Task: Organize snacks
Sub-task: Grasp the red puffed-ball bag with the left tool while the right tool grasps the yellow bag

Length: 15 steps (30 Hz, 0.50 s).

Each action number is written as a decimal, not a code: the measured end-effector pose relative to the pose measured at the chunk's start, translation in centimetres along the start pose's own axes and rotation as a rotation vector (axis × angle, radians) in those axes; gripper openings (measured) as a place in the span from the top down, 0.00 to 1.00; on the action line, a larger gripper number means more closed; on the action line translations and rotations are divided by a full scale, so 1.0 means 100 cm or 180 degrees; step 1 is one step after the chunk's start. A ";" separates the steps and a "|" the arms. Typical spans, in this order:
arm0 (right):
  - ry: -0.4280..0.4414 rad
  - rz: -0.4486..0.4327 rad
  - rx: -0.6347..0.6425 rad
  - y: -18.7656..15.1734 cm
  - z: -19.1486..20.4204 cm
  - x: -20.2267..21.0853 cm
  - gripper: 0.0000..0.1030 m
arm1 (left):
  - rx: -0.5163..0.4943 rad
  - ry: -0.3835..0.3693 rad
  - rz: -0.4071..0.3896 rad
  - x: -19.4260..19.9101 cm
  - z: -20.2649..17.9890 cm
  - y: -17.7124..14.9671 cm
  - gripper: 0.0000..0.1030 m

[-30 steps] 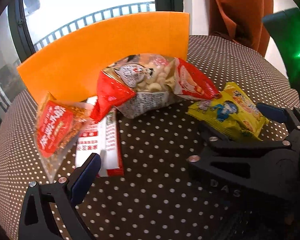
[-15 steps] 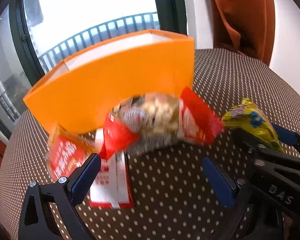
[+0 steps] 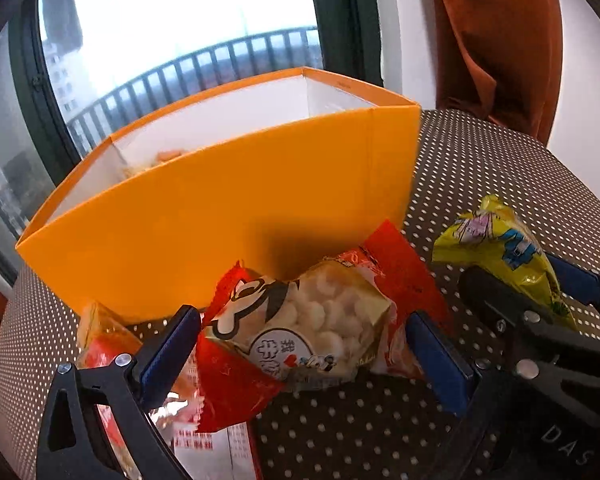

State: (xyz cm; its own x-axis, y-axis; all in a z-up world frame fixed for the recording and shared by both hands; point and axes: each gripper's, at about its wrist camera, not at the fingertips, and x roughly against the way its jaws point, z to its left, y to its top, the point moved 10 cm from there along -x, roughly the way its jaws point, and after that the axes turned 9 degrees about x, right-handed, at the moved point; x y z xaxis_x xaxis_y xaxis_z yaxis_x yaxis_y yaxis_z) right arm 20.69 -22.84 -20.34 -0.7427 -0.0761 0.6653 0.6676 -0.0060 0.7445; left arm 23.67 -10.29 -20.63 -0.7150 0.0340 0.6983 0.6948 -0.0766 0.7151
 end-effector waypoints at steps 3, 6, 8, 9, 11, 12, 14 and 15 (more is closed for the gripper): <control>-0.0001 0.0063 -0.0006 -0.001 0.000 -0.010 0.24 | -0.0028 0.0012 -0.0038 -0.005 -0.002 0.000 0.00; -0.0038 0.0121 0.0014 -0.003 0.003 -0.018 0.24 | 0.0135 -0.0161 0.0179 -0.015 -0.001 -0.009 0.01; -0.0003 0.0173 -0.0001 -0.006 0.005 -0.022 0.24 | 0.0304 -0.0403 0.0397 -0.024 -0.001 -0.019 0.04; 0.0010 0.0189 -0.0015 -0.007 0.006 -0.024 0.24 | 0.0303 -0.0402 0.0359 -0.024 -0.002 -0.018 0.05; -0.0028 0.0209 0.0010 -0.009 0.007 -0.026 0.24 | 0.0232 -0.0360 0.0287 -0.021 -0.003 -0.018 0.06; -0.0043 0.0215 0.0021 -0.010 0.008 -0.026 0.24 | 0.0215 -0.0342 0.0262 -0.019 -0.003 -0.019 0.06; -0.0056 0.0215 0.0000 -0.010 0.009 -0.026 0.24 | 0.0215 -0.0367 0.0252 -0.017 -0.003 -0.019 0.08; -0.0067 0.0212 0.0006 -0.010 0.009 -0.025 0.24 | 0.0221 -0.0373 0.0247 -0.014 -0.003 -0.022 0.10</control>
State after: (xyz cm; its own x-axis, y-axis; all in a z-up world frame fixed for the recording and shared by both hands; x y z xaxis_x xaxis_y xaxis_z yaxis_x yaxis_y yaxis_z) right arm 21.82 -21.73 -22.75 -0.6976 -0.0554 0.7144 0.7155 0.0001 0.6986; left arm 23.16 -10.48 -23.21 -0.6477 0.1470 0.7476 0.7543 -0.0146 0.6564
